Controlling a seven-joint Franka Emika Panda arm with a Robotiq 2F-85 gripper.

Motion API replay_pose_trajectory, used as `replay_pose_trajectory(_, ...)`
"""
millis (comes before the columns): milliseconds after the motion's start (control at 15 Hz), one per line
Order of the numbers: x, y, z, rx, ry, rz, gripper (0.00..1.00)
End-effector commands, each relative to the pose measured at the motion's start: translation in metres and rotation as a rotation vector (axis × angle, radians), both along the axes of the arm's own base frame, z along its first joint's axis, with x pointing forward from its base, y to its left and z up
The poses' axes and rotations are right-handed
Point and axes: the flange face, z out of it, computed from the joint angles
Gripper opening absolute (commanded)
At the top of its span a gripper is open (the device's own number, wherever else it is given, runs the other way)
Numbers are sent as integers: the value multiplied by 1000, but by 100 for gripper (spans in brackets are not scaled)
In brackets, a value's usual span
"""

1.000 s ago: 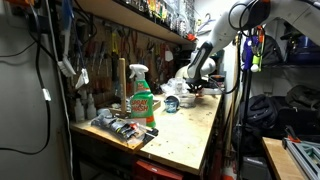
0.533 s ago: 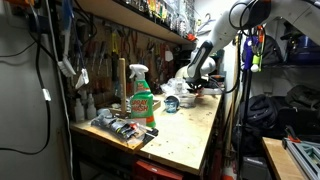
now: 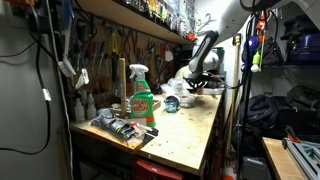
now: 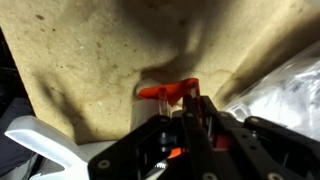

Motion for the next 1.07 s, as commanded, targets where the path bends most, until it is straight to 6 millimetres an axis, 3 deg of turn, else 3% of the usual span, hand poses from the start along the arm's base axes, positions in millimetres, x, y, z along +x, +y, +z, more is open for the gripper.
replay_pose_trajectory(0, -29, 40, 21, 51, -31, 121, 3)
replay_pose_trajectory(533, -57, 93, 63, 36, -102, 297, 3)
replay_pose_trajectory(867, -71, 147, 75, 14, -189, 439, 3)
replay_pose_trajectory(933, -51, 125, 72, 21, -154, 397, 11)
replay_pose_trajectory(1000, -54, 135, 74, 19, -168, 419, 11)
